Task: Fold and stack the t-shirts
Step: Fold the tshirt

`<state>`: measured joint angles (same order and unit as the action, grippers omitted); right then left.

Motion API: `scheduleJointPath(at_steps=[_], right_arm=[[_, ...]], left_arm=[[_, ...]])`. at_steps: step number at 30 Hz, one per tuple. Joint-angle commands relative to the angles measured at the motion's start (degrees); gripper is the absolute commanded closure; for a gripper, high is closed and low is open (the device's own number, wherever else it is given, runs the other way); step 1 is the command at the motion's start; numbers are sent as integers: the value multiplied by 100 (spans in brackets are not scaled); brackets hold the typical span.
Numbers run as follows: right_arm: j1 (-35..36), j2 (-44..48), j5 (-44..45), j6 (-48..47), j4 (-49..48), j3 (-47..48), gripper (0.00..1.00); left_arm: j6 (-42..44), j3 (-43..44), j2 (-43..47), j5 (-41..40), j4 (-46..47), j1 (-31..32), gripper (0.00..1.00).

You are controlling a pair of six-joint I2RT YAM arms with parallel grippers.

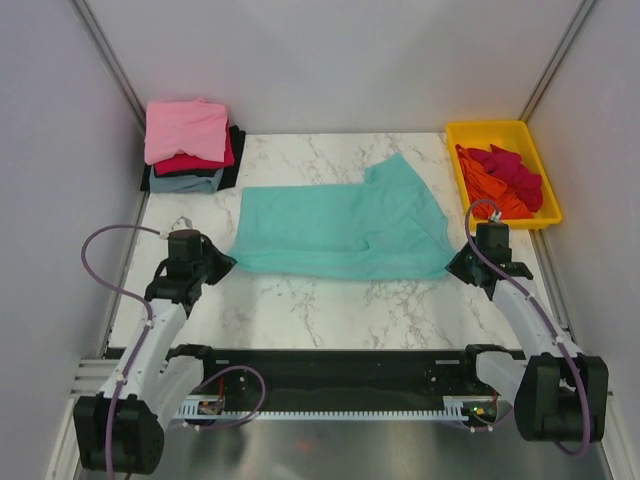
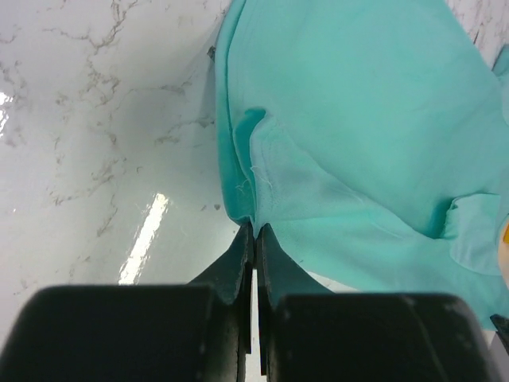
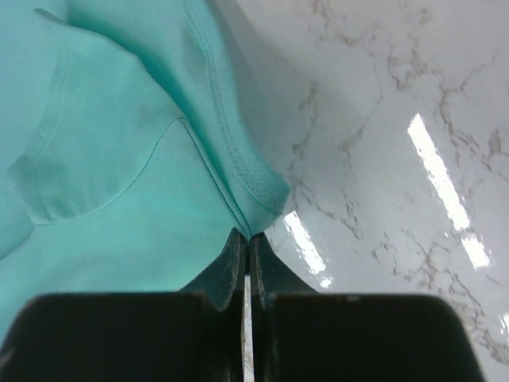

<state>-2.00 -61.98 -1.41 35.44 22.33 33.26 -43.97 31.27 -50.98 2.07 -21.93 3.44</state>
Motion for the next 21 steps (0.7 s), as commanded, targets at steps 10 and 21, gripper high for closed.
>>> scheduleJointPath(at_steps=[10,21], right_arm=[[-2,1565,159,920,1501,-197,37],[7,1613,-94,632,980,717,6]], left_arm=[[-710,-174,1653,452,-1550,-10,33],[176,1320,1574,-57,-2114,-19,21]])
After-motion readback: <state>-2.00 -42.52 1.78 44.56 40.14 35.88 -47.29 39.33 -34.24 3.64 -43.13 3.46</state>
